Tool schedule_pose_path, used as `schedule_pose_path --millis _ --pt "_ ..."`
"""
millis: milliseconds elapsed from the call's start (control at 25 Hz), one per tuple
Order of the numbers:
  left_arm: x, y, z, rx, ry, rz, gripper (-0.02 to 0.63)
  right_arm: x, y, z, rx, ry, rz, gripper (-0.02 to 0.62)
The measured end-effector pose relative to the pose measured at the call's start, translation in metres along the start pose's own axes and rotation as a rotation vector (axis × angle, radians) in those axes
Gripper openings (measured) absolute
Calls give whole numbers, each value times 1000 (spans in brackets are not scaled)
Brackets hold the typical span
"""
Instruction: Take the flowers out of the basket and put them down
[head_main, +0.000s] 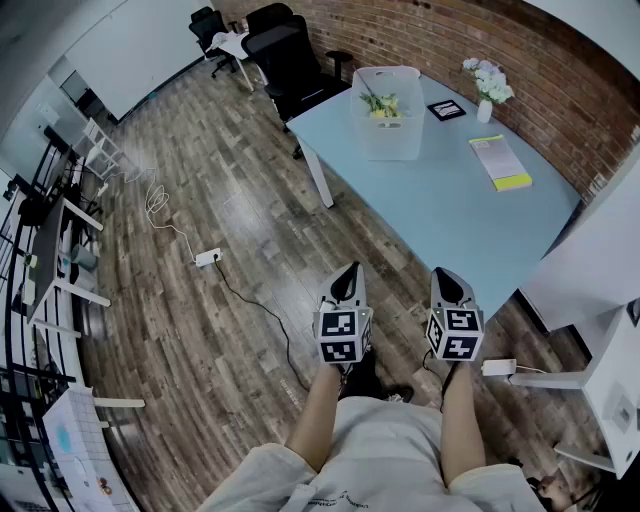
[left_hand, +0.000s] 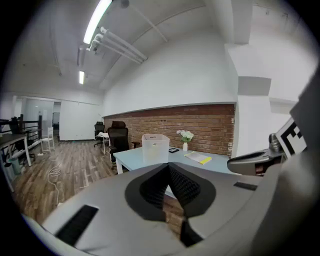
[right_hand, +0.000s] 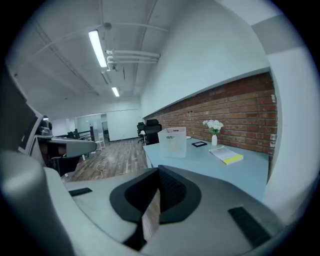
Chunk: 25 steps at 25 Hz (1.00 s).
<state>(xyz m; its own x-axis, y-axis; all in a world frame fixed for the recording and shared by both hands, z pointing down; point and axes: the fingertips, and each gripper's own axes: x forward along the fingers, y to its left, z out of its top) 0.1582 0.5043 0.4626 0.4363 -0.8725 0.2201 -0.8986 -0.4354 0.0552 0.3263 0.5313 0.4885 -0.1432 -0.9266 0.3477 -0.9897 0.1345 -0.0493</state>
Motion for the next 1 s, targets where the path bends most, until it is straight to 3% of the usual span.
schedule_pose_path --millis 520,1000 --pt "22 31 3 1 19 53 23 35 4 18 28 -21 37 17" --pt "47 57 15 30 19 9 23 82 17 30 2 1 77 20"
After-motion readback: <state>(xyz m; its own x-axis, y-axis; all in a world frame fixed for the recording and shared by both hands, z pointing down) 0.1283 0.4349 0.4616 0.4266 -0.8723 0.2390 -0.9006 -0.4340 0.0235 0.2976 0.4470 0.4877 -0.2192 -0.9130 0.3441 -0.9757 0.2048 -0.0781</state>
